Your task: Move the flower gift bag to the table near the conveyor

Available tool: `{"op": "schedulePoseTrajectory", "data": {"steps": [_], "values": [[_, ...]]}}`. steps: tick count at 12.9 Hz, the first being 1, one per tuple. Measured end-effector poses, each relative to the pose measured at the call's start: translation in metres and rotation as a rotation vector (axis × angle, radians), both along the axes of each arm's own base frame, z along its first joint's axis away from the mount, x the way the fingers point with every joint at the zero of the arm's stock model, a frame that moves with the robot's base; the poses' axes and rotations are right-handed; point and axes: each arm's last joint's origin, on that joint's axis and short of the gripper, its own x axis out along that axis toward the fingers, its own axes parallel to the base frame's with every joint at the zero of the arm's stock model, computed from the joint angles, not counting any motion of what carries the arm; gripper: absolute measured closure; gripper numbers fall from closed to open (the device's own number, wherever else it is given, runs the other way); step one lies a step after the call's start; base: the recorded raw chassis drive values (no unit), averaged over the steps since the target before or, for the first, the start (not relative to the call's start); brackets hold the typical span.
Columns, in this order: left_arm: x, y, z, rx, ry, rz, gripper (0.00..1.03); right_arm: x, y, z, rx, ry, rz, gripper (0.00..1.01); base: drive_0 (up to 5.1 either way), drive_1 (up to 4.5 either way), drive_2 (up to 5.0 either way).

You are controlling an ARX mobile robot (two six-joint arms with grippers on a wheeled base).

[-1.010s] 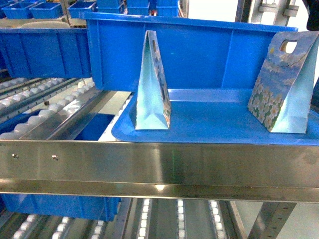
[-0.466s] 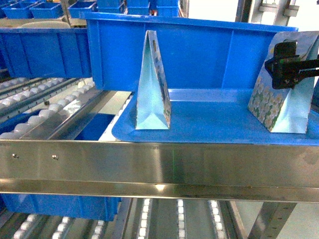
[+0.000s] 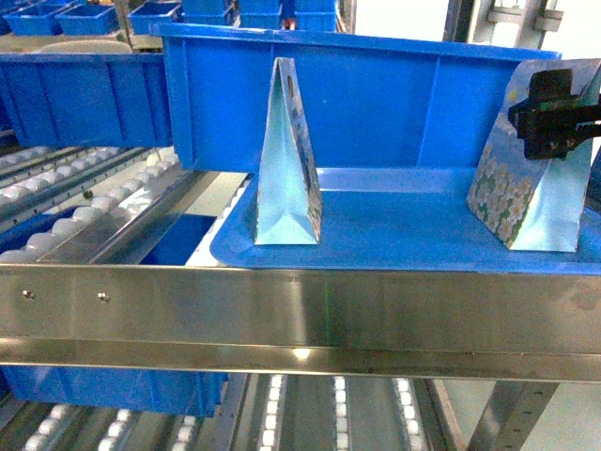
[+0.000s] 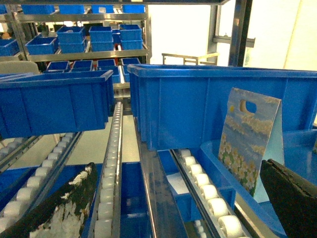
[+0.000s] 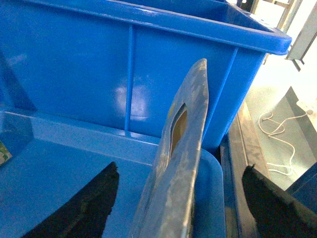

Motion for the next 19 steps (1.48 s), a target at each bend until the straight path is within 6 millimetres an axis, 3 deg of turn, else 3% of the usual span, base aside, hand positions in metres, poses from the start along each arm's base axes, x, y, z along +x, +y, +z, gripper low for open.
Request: {"op": "schedulePoseTrajectory", "data": {"steps": [3, 8, 9, 11, 19], "values": [[0.0, 0.0, 0.0, 0.0, 0.0, 0.0, 0.05, 0.0, 0.0, 0.0, 0.002, -0.008, 0.003, 0.35, 0.0, 0.0, 0.0], [0.0, 0.0, 0.0, 0.0, 0.0, 0.0, 0.05, -0.006, 0.004, -0.003, 0.019, -0.017, 0.046, 0.95, 0.0, 0.0, 0.0], [0.0, 0.0, 0.0, 0.0, 0.0, 0.0, 0.05, -0.007, 0.005, -0.003, 0.02, -0.016, 0.051, 0.99, 0.0, 0.0, 0.0], [0.0, 0.0, 0.0, 0.0, 0.0, 0.0, 0.05, -0.016, 0.005, 0.0, 0.034, -0.05, 0.048, 0.99, 0.0, 0.0, 0.0], [0.0, 0.0, 0.0, 0.0, 0.0, 0.0, 0.05, -0.137, -0.027, 0.052, 0.079, -0.342, -0.047, 0.99, 0.0, 0.0, 0.0]]}}
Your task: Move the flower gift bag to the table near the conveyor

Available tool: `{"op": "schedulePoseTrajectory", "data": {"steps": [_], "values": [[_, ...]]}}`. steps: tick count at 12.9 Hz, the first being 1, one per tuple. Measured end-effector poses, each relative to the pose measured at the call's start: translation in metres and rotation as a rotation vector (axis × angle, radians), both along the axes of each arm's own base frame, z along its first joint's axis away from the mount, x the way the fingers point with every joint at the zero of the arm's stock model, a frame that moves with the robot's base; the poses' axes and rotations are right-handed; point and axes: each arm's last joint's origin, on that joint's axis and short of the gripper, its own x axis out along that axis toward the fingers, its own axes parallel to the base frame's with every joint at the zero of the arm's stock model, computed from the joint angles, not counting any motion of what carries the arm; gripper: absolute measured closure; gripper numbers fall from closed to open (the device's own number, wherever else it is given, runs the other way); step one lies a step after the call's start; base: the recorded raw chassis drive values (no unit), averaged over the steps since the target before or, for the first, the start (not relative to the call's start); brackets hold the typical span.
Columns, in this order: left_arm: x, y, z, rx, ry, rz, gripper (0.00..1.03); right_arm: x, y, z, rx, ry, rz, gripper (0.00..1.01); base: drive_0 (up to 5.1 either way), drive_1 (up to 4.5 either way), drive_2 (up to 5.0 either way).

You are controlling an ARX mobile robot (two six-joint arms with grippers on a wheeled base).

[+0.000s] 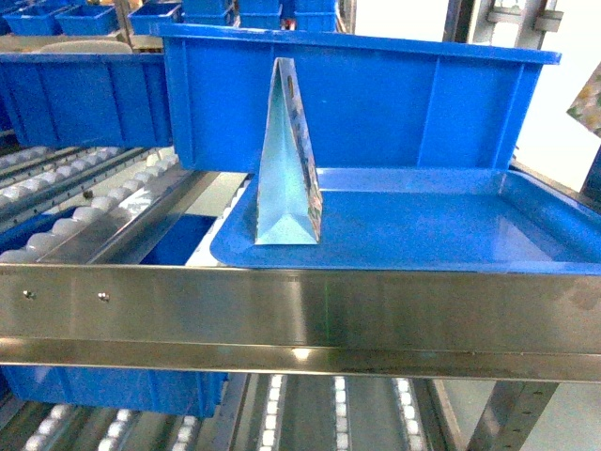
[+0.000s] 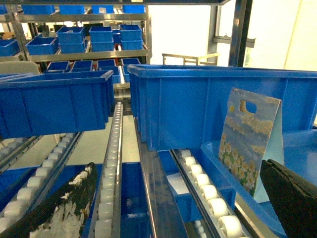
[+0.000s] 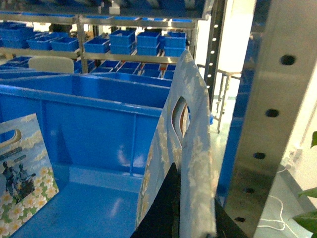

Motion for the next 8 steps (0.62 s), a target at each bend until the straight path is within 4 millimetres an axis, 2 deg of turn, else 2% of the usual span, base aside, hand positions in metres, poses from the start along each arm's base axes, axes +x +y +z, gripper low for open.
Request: {"op": "schedulePoseTrajectory", "data": {"steps": [2, 6, 7, 8], "values": [[0.0, 0.0, 0.0, 0.0, 0.0, 0.0, 0.05, -0.034, -0.015, -0.001, 0.028, -0.04, -0.045, 0.99, 0.0, 0.0, 0.0], [0.0, 0.0, 0.0, 0.0, 0.0, 0.0, 0.05, -0.07, -0.015, -0.013, 0.044, -0.041, -0.031, 0.99, 0.0, 0.0, 0.0], [0.0, 0.0, 0.0, 0.0, 0.0, 0.0, 0.05, -0.08, -0.014, -0.023, 0.043, -0.031, -0.05, 0.99, 0.0, 0.0, 0.0], [0.0, 0.0, 0.0, 0.0, 0.0, 0.0, 0.05, -0.081, -0.013, -0.027, 0.038, -0.019, -0.05, 0.99, 0.0, 0.0, 0.0]]}}
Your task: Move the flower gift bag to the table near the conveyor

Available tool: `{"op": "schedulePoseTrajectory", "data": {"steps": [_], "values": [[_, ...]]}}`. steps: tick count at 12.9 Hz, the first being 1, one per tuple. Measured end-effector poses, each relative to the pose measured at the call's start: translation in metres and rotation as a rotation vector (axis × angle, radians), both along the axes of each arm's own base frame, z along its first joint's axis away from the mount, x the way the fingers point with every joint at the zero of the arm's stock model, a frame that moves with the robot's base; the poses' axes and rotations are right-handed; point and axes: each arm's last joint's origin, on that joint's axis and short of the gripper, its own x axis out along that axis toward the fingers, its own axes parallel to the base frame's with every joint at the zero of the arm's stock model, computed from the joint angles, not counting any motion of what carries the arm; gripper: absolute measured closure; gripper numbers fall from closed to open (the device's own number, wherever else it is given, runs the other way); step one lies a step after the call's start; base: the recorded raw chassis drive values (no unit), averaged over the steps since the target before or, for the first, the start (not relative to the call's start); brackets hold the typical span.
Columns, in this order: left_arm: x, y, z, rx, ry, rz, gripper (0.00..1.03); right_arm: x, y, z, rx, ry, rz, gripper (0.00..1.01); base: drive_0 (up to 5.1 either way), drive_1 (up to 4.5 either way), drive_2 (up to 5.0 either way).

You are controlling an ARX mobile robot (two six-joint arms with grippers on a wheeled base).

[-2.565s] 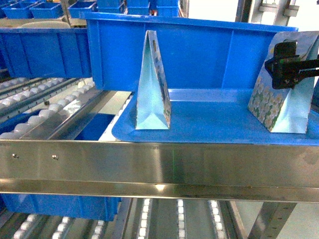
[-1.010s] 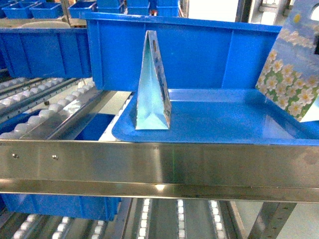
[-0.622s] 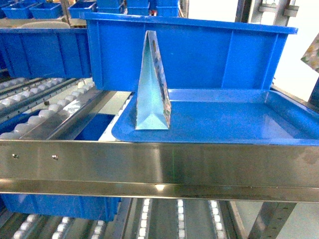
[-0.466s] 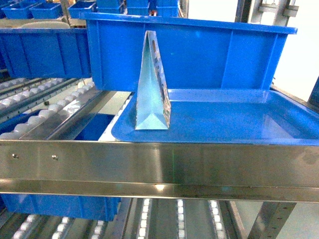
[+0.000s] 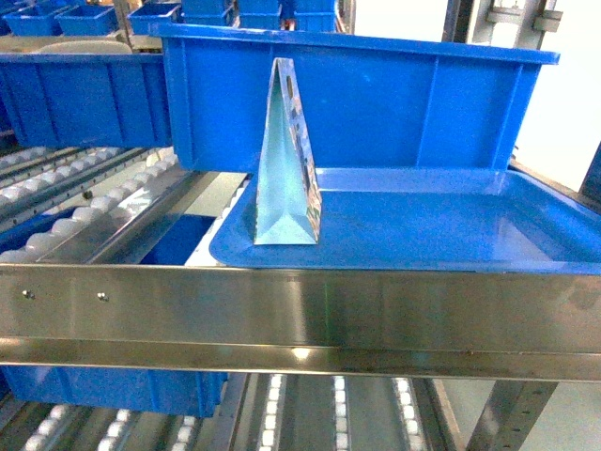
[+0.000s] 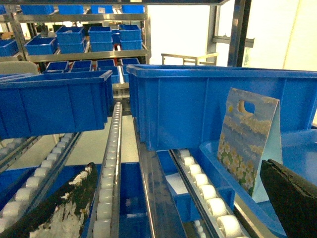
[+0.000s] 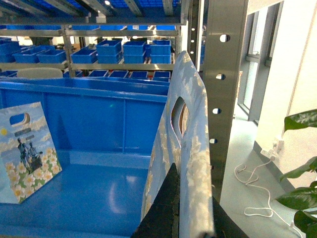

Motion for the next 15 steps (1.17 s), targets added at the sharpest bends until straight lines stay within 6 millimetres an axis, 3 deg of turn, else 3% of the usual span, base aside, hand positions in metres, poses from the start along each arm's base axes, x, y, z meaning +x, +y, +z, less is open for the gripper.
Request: {"op": "schedulePoseTrajectory", "data": {"steps": [6, 10, 15], "values": [[0.001, -0.002, 0.001, -0.001, 0.0, -0.003, 0.05, 0.0, 0.0, -0.001, -0.009, 0.003, -0.003, 0.99, 0.0, 0.0, 0.0], [0.021, -0.028, 0.012, -0.015, -0.005, -0.049, 0.05, 0.0, 0.0, -0.001, -0.009, 0.003, -0.003, 0.99, 0.0, 0.0, 0.0], [0.088, -0.082, 0.03, -0.018, 0.03, -0.141, 0.05, 0.0, 0.0, -0.001, -0.01, 0.003, -0.003, 0.99, 0.0, 0.0, 0.0]]}}
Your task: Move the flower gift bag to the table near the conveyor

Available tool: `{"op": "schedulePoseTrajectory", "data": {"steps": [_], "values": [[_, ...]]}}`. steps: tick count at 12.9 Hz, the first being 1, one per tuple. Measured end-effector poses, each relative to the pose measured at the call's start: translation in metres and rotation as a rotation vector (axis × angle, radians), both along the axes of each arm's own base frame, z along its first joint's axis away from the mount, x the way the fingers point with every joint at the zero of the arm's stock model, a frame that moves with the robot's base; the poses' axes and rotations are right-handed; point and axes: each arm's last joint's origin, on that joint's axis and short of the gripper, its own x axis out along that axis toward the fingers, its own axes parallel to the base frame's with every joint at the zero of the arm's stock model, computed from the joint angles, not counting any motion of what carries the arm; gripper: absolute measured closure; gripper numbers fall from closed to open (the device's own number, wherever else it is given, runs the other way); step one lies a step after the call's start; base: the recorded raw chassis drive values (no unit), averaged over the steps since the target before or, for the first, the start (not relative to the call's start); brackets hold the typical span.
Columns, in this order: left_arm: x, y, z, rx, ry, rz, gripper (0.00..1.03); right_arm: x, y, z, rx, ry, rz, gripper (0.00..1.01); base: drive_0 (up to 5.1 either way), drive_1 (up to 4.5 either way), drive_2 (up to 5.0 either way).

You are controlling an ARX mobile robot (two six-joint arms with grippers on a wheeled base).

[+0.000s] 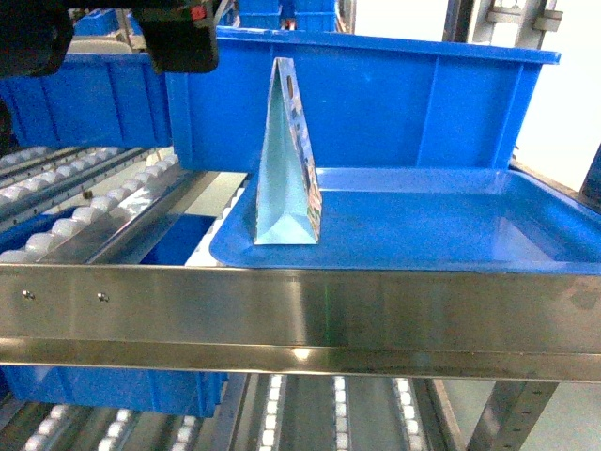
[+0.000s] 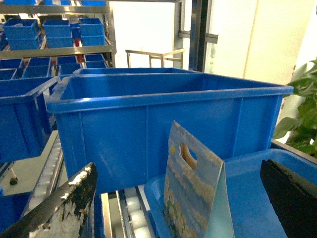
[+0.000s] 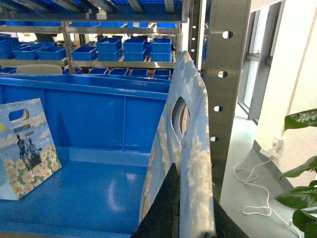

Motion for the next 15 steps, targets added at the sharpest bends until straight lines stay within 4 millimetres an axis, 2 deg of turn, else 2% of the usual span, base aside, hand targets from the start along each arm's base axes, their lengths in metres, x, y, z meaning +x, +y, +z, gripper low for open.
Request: {"op": "schedulePoseTrajectory", "data": {"steps": [1, 3, 8, 12, 15], "values": [[0.015, -0.006, 0.003, -0.002, -0.002, 0.008, 0.05, 0.0, 0.0, 0.0, 0.0, 0.0, 0.0, 0.99, 0.0, 0.0, 0.0], [0.039, -0.021, -0.012, 0.022, 0.092, -0.001, 0.05, 0.0, 0.0, 0.0, 0.0, 0.0, 0.0, 0.99, 0.0, 0.0, 0.0], [0.073, -0.072, -0.024, 0.036, 0.209, -0.081, 0.05, 0.0, 0.0, 0.0, 0.0, 0.0, 0.0, 0.99, 0.0, 0.0, 0.0], [0.098, -0.08, -0.035, 0.045, 0.253, -0.024, 0.05, 0.0, 0.0, 0.0, 0.0, 0.0, 0.0, 0.99, 0.0, 0.0, 0.0], [0.104, -0.084, -0.037, 0.054, 0.243, 0.027, 0.05, 0.0, 0.0, 0.0, 0.0, 0.0, 0.0, 0.99, 0.0, 0.0, 0.0]]}}
